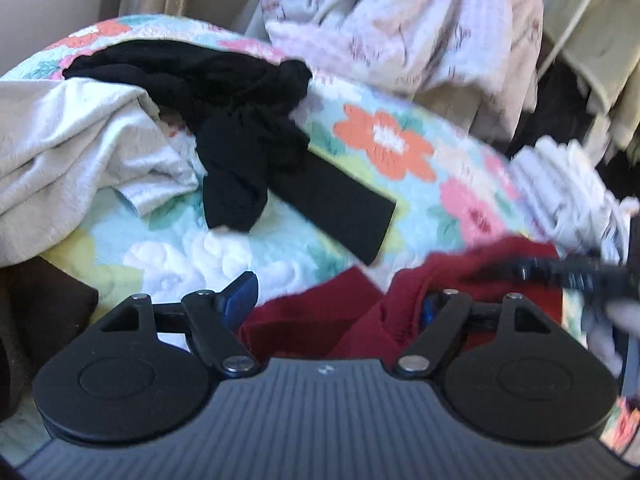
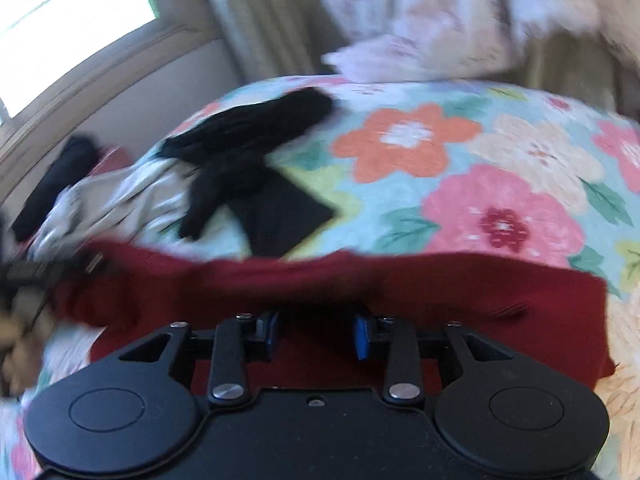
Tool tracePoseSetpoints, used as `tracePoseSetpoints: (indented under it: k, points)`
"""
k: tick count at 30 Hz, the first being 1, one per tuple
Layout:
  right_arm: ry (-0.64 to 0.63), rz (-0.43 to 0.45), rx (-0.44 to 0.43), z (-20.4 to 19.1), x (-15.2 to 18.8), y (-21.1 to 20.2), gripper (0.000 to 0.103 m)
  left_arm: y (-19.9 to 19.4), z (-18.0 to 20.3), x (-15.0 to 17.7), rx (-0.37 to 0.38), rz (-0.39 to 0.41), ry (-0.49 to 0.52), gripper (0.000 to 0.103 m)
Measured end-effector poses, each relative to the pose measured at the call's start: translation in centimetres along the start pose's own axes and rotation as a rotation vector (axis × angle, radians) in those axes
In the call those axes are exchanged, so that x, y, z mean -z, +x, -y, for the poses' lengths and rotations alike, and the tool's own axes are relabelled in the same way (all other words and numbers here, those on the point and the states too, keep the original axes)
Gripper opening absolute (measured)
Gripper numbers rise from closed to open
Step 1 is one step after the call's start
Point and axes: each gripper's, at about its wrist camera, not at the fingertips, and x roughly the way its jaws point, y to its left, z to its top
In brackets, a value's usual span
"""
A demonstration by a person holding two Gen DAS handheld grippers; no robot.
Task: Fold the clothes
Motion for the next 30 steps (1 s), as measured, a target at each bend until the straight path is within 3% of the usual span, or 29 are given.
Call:
tracePoseSetpoints:
  k: [3, 7, 11, 13, 18, 20, 21, 24, 27, 30]
  points:
    - [0.08, -0.034, 0.023, 1.4, 0.0, 1.0, 0.037, 0.4, -0.1, 0.1, -0.024, -0.043, -0.009, 0.076]
    - [0.047, -0.007, 0.078, 1.5, 1.5, 0.7, 0.036, -0.5, 0.8, 0.8, -0.078, -0.042, 0.067, 0.076]
    - [0.065, 0.009, 0.172, 2.4, 2.3, -0.1, 0.036, -2.5, 2.1, 0.7, -0.233, 0.013, 0.195, 0.079]
    - [0.087, 0.003, 0.175, 3.3, 2.6, -0.4, 0.036, -3.2, 2.4, 0.4, -0.294, 0.029, 0.242, 0.08]
    - [0.122, 0.038, 0.194, 4.1, 4.5, -3.2, 0.04, -5.4, 1.7, 1.7, -0.242, 0.024, 0.168, 0.082]
    - [0.075, 0.049, 0.221, 3.8, 5.8, -4.2, 0.05, -6.1, 1.4, 3.6, -0.203, 0.015, 0.114, 0.082]
    - [0.037, 0.041, 0.232, 3.5, 6.5, -4.3, 0.062, -6.3, 1.2, 4.8, -0.182, 0.01, 0.081, 0.082]
    - [-0.049, 0.018, 0.254, 3.5, 9.4, -4.6, 0.064, -6.3, 1.1, 8.4, -0.148, -0.04, 0.007, 0.082]
    - [0.06, 0.037, 0.222, 5.2, 11.4, -6.3, 0.064, -6.1, 1.6, 10.9, -0.18, -0.106, 0.007, 0.082]
    - [0.098, 0.04, 0.243, 5.7, 13.2, -8.0, 0.069, -6.6, 1.6, 11.8, -0.202, -0.098, -0.045, 0.082]
